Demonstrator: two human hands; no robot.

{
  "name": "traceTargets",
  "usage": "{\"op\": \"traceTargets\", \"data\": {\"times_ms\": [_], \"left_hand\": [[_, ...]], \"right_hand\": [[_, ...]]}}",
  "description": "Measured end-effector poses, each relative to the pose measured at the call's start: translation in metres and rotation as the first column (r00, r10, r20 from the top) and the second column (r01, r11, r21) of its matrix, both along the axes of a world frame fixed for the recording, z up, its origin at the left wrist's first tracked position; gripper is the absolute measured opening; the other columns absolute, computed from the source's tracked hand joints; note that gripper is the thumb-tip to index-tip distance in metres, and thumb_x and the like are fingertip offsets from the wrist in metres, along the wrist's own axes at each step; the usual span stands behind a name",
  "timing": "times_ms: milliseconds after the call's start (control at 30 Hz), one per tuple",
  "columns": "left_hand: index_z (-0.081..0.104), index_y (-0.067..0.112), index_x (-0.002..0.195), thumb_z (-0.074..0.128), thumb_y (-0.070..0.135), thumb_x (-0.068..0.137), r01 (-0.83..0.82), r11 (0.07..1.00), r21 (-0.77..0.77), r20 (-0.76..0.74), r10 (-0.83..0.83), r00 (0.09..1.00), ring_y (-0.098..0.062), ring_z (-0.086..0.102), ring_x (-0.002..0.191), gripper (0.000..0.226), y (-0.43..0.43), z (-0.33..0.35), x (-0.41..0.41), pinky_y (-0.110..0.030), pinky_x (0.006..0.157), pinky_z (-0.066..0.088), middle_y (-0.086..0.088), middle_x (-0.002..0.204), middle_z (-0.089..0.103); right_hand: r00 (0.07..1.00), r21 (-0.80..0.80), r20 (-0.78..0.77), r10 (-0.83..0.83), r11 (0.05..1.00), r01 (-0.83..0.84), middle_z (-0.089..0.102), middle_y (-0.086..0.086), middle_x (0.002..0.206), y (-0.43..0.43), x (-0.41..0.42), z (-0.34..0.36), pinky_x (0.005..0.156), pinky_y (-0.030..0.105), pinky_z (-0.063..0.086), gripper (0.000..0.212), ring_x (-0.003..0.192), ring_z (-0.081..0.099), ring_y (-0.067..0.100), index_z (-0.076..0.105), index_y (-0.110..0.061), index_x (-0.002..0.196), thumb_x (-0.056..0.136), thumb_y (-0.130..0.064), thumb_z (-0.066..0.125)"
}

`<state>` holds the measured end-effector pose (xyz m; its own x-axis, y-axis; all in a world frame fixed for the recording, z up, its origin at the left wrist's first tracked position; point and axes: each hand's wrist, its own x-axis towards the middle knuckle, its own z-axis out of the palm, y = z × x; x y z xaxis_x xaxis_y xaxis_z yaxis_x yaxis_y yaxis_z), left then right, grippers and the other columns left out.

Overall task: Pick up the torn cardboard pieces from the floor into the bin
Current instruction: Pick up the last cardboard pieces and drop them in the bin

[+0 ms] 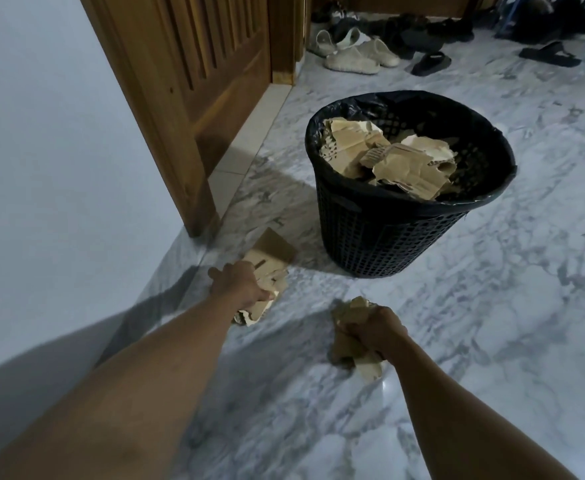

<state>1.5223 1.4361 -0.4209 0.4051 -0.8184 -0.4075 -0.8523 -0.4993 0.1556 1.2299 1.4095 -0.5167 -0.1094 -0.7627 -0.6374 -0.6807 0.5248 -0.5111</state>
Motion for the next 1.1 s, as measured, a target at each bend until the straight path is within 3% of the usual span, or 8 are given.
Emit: {"op": "traceTargets", "data": {"times_ms": [133,267,367,467,600,767,867,1100], "left_hand": [[0.039,0.03,0.135,0.08,0.054,0.071,-0.067,0.984,-0.168,-0.111,0.049,0.993,-0.035,0.051,0.118,0.08,0.029,0.0,-0.021,-0.04,0.087,0.045,-0.011,0.132,0.053],[-0.001,0.031,0.156,0.084,0.05,0.068,-0.234,0.96,-0.154,-0.392,0.158,0.906,-0.031,0.052,0.129,0.124,0.071,-0.007,-0.039,-0.039,0.1,0.046,-0.003,0.151,0.044],[0.029,0.015,0.15,0.084,0.053,0.066,-0.402,0.907,-0.125,-0.507,0.29,0.812,-0.031,0.055,0.123,0.108,0.09,-0.008,-0.049,-0.034,0.097,0.048,-0.009,0.141,0.054],[0.042,0.005,0.141,0.072,0.047,0.084,-0.639,0.753,-0.157,-0.63,0.422,0.652,-0.034,0.054,0.123,0.077,0.089,0.01,-0.061,-0.035,0.093,0.048,-0.016,0.141,0.052],[0.044,0.011,0.136,0.067,0.031,0.087,-0.846,0.524,-0.095,-0.882,0.35,0.316,-0.031,0.064,0.098,0.058,0.059,0.073,-0.062,-0.034,0.058,0.054,-0.011,0.128,0.061],[0.027,0.014,0.153,0.057,0.024,0.093,-0.885,0.291,-0.364,-0.92,0.034,0.389,-0.027,0.049,0.129,0.068,0.012,0.197,-0.071,-0.019,0.084,0.04,-0.008,0.146,0.047],[0.035,0.014,0.146,0.056,0.022,0.091,-0.812,0.302,-0.499,-0.866,-0.137,0.481,-0.023,0.054,0.121,0.059,-0.015,0.254,-0.096,-0.021,0.084,0.04,-0.006,0.137,0.051],[0.043,0.011,0.138,0.071,0.029,0.082,-0.397,0.695,-0.6,-0.707,-0.23,0.668,-0.025,0.06,0.108,0.065,-0.067,0.346,-0.145,-0.032,0.081,0.056,-0.007,0.128,0.058]], "right_hand": [[0.997,-0.036,0.012,-0.08,0.996,0.08,0.068,-0.004,0.095,0.017,0.016,0.04,0.09,0.043,0.052,0.062,0.095,0.062,0.022,0.067,-0.026,0.092,0.039,-0.058,0.065],[0.997,-0.123,0.017,-0.079,0.989,0.081,0.063,0.0,0.102,0.055,0.03,0.089,0.096,0.044,0.046,0.033,0.105,0.053,0.025,0.059,-0.035,0.097,0.064,-0.041,0.061],[0.993,-0.24,0.081,0.084,0.969,-0.062,0.068,0.006,0.112,0.064,0.031,0.091,0.091,0.039,0.053,0.047,0.107,0.063,0.028,0.062,-0.018,0.119,0.074,-0.025,0.07],[0.98,-0.27,0.182,-0.079,0.954,0.127,0.066,0.007,0.106,0.07,0.021,0.1,0.078,0.031,0.051,0.042,0.103,0.064,0.029,0.06,-0.012,0.116,0.076,-0.018,0.072],[0.685,-0.297,0.378,-0.622,0.619,0.727,0.065,0.007,0.108,0.066,-0.034,0.132,0.078,0.027,0.044,0.038,0.101,0.064,0.023,0.06,-0.003,0.112,0.086,-0.029,0.069],[0.346,-0.356,0.709,-0.614,0.112,0.928,0.053,0.003,0.117,0.025,-0.098,0.23,0.085,0.023,0.046,0.048,0.101,0.057,0.017,0.042,-0.011,0.128,0.089,-0.027,0.066],[0.472,-0.465,0.75,-0.464,0.138,0.874,0.049,0.002,0.129,-0.009,-0.111,0.311,0.091,0.019,0.048,0.054,0.109,0.056,0.014,0.037,-0.009,0.136,0.09,-0.014,0.065],[0.959,-0.787,0.249,-0.134,0.549,0.281,0.054,0.001,0.117,-0.062,-0.072,0.449,0.076,0.033,0.055,0.06,0.101,0.058,0.02,0.04,-0.017,0.135,0.082,-0.027,0.067]]}}
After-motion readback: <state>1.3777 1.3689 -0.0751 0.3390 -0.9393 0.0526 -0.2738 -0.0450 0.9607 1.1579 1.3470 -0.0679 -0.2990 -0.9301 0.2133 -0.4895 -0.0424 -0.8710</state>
